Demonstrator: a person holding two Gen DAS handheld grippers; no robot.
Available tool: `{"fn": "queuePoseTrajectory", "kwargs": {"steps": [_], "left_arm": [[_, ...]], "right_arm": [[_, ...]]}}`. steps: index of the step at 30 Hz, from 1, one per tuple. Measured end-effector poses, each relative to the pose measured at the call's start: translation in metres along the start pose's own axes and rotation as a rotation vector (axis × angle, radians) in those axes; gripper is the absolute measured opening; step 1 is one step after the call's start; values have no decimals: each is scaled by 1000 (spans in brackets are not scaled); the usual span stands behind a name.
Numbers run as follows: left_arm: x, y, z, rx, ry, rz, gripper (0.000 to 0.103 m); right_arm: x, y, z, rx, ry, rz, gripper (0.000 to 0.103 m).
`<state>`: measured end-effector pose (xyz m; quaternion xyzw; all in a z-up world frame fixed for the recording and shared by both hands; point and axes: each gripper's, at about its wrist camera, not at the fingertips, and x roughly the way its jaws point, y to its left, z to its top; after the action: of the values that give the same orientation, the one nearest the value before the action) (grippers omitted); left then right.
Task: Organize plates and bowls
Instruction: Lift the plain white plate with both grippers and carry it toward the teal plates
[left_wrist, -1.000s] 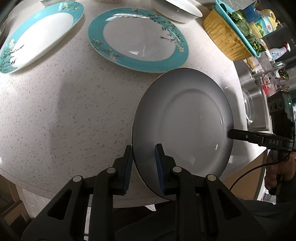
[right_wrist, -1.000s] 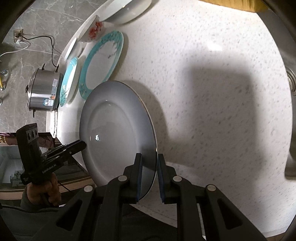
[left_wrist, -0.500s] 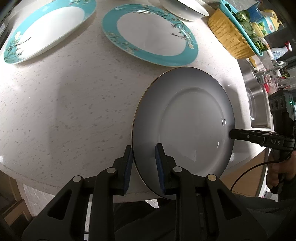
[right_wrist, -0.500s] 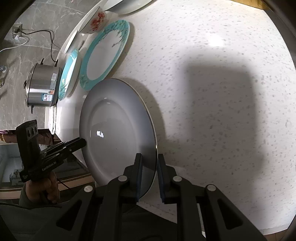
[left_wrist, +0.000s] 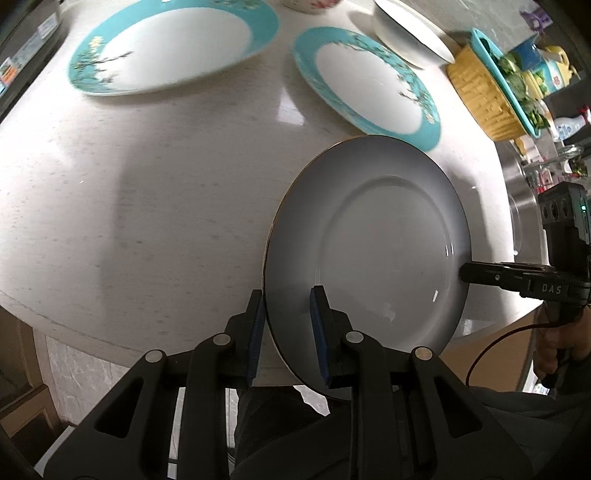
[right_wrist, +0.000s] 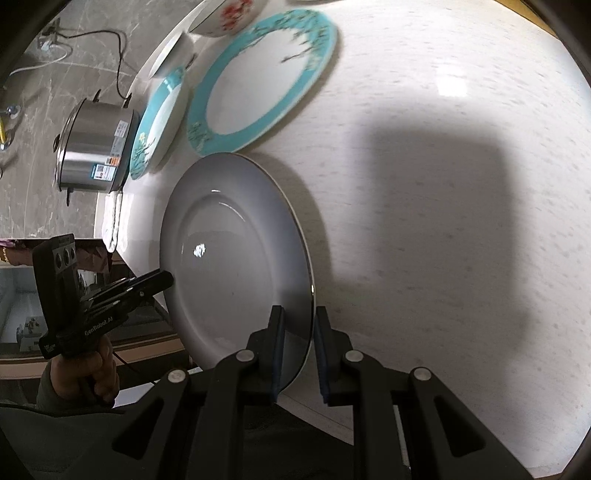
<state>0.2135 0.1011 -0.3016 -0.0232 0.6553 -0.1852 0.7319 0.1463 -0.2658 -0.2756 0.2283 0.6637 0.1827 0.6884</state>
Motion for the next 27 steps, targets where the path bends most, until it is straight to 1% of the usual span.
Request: {"fn": "queuePoseTrajectory", "kwargs": {"steps": [12,19,27], "left_arm": [[-15,57,6,-22,-9,0,23],[-32,77,14,-16,-15,-7,23],[-45,101,14,-30,-12,1,23]], "right_arm": [[17,36,16,-47,19,-20,18],[16,57,19,-51,18,-36,18],[25,79,23,-59,29,-33,18]]}}
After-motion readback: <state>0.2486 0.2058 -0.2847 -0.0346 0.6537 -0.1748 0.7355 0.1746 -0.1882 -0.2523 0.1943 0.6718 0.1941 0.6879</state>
